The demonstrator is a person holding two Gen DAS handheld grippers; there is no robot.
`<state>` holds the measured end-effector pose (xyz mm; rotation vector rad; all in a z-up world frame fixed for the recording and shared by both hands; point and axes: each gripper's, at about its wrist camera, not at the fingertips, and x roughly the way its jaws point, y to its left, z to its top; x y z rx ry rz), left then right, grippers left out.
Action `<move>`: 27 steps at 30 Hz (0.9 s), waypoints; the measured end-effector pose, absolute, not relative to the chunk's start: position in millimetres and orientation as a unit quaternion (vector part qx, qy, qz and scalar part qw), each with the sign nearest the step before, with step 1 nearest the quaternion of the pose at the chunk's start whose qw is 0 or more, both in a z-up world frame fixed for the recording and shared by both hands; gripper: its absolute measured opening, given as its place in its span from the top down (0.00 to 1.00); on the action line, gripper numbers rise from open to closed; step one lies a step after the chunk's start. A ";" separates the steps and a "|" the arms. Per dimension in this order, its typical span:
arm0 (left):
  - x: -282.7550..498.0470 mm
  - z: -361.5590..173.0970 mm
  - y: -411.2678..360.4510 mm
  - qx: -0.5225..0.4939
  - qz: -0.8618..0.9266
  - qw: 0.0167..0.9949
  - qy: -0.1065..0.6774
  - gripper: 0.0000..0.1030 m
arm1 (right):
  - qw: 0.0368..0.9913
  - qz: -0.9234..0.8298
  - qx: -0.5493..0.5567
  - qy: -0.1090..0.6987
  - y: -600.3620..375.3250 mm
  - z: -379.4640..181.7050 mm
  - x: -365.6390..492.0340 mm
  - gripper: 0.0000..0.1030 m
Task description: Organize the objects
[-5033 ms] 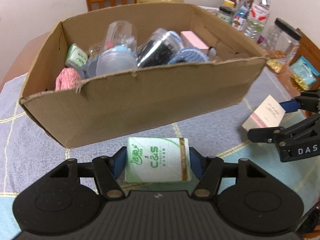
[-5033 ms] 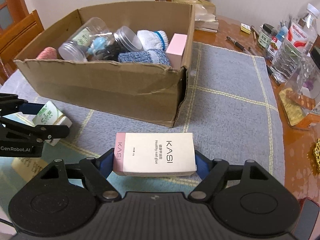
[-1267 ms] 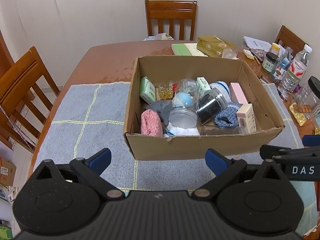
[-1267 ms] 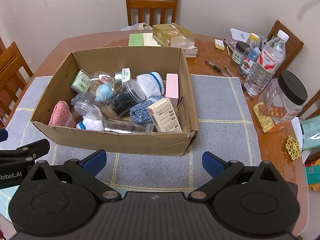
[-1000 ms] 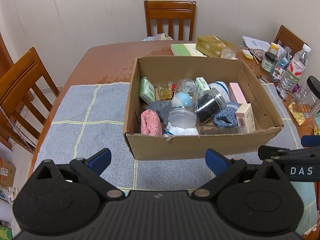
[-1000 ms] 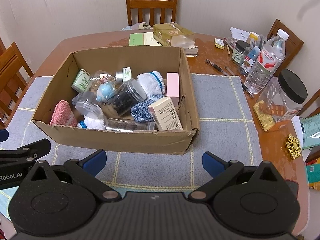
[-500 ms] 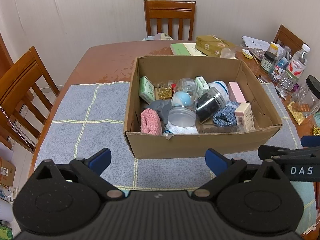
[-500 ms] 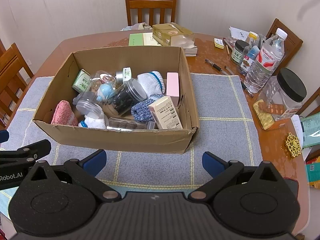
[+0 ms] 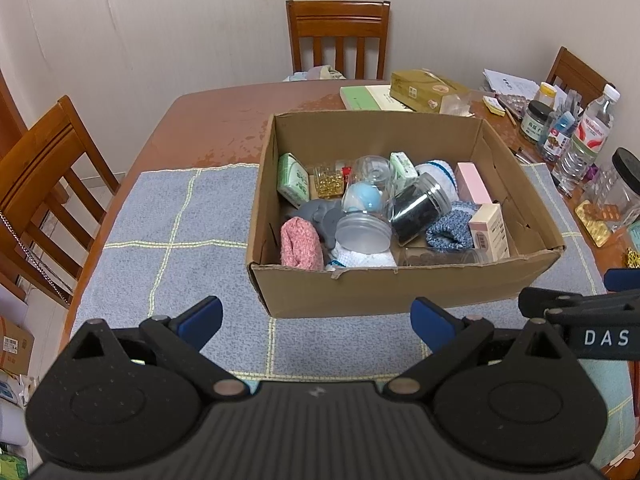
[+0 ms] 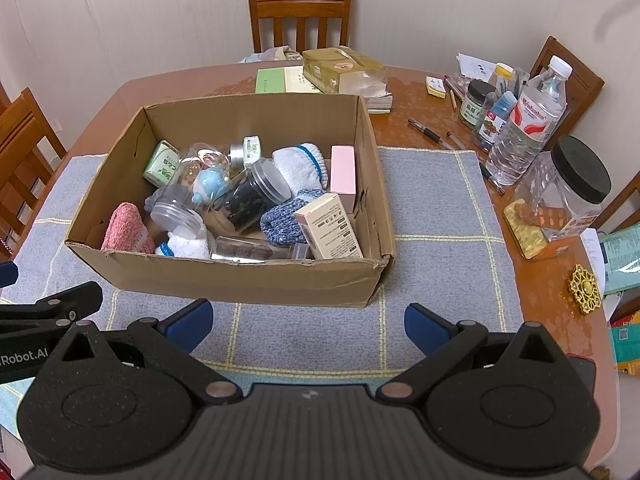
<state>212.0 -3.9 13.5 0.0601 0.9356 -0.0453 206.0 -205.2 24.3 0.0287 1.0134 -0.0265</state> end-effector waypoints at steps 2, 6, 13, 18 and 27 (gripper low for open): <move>212.4 13.5 -4.4 0.030 -0.021 0.892 0.450 0.03 | 0.874 -0.012 0.014 0.485 -205.9 24.7 205.9 0.00; 212.1 13.2 -4.7 0.031 -0.021 0.892 0.450 0.03 | 0.874 -0.012 0.013 0.485 -206.1 24.6 206.2 0.00; 212.8 13.1 -3.7 0.032 -0.020 0.892 0.451 0.03 | 0.874 -0.012 0.013 0.486 -206.0 25.0 206.1 0.00; 213.1 13.1 -2.8 0.032 -0.021 0.892 0.451 0.03 | 0.874 -0.012 0.013 0.486 -204.2 25.3 206.0 0.00; 213.7 12.8 -2.7 0.033 -0.021 0.891 0.452 0.03 | 0.874 -0.013 0.013 0.486 -203.3 25.2 205.9 0.00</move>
